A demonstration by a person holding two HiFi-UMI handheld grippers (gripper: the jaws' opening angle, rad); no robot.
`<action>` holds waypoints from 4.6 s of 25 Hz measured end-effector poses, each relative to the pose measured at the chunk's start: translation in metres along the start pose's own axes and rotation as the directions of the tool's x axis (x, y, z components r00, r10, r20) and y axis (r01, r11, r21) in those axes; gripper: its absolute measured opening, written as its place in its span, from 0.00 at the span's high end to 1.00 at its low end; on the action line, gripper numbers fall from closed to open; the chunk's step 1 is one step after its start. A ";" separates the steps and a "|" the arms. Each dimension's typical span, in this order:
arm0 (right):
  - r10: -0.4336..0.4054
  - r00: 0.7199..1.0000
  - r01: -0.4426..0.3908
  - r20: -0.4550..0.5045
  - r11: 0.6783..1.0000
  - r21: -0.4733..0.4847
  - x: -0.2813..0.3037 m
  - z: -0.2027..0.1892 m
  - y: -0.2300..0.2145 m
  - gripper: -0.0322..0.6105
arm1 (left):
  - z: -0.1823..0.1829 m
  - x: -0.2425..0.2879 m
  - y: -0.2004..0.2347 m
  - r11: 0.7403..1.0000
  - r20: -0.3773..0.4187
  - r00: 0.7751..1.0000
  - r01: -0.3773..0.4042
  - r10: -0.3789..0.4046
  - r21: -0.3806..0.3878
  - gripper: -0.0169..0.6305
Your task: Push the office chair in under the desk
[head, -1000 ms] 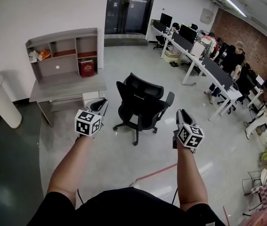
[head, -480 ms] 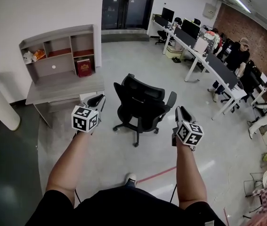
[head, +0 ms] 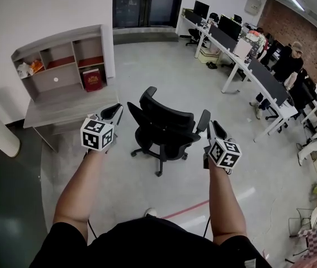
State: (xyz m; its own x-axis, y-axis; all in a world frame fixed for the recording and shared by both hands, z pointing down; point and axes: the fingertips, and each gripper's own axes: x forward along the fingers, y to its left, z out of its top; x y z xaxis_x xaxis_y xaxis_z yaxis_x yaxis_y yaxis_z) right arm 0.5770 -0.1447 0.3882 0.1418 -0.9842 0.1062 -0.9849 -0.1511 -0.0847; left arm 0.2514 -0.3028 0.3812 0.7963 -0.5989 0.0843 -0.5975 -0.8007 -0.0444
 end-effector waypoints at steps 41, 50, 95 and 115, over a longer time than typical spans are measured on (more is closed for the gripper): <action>-0.115 0.993 0.115 -0.016 0.993 -0.003 0.158 0.002 -0.040 0.84 | -0.022 0.172 0.092 0.991 -0.035 0.990 0.135 -0.136 -0.013 0.92; -0.194 0.981 0.194 0.001 0.981 0.009 0.174 0.009 -0.023 0.84 | -0.027 0.194 0.126 0.976 -0.057 0.975 0.215 -0.216 -0.009 0.92; -0.272 0.959 0.269 -0.084 0.962 -0.046 0.135 -0.008 -0.037 0.84 | -0.048 0.205 0.096 0.938 -0.138 0.933 0.343 -0.333 0.059 0.92; -0.161 0.837 0.084 -0.523 0.982 -0.167 0.141 -0.167 -0.069 0.59 | -0.210 0.212 0.054 0.523 -0.626 0.688 0.709 -0.367 0.472 0.60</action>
State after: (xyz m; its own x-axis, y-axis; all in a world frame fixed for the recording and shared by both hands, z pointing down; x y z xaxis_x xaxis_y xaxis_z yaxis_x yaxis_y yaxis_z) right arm 0.6489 -0.2580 0.5745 0.2249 -0.7513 0.6205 -0.9722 -0.2156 0.0914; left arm 0.3686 -0.4696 0.6056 0.7082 -0.1083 0.6976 0.2969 -0.8508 -0.4335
